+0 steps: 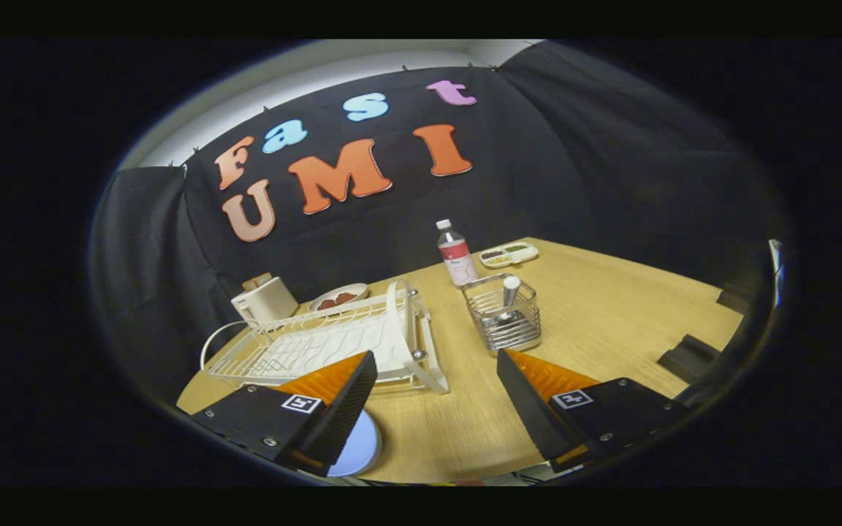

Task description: Take the plate from the dish rack, then take the spoon from the basket and place it into the plate.

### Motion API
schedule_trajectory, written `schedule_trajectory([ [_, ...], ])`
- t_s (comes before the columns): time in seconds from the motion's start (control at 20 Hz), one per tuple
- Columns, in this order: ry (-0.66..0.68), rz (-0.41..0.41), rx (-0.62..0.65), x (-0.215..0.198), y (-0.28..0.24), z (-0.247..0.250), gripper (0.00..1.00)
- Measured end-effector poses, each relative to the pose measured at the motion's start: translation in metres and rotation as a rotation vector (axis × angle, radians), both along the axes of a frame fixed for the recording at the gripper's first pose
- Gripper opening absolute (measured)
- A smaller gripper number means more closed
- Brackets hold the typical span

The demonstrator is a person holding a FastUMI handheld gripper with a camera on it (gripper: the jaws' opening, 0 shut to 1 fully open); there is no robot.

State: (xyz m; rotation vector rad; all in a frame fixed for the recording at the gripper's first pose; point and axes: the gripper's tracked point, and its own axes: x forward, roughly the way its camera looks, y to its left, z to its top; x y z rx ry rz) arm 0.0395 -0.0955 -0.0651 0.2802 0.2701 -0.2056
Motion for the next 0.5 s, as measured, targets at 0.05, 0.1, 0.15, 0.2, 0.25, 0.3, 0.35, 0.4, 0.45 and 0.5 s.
schedule_trajectory([
  [0.05, -0.008, -0.019, -0.028, 0.003, -0.008, 0.003, 0.98],
  [0.1, -0.015, -0.033, -0.055, 0.004, -0.016, 0.006, 0.98],
  [0.15, -0.027, -0.046, -0.082, 0.006, -0.023, 0.009, 0.98],
  [0.2, -0.037, -0.062, -0.111, 0.009, -0.030, 0.012, 0.98],
  [0.25, -0.042, -0.071, -0.133, 0.012, -0.035, 0.013, 0.98],
  [0.3, -0.047, -0.074, -0.148, 0.013, -0.037, 0.014, 0.98],
  [0.35, -0.051, -0.072, -0.157, 0.017, -0.038, 0.014, 0.98],
  [0.4, -0.054, -0.067, -0.168, 0.021, -0.038, 0.014, 0.99],
  [0.45, -0.061, -0.071, -0.181, 0.025, -0.040, 0.016, 0.98],
  [0.5, -0.070, -0.072, -0.195, 0.030, -0.041, 0.018, 0.98],
])
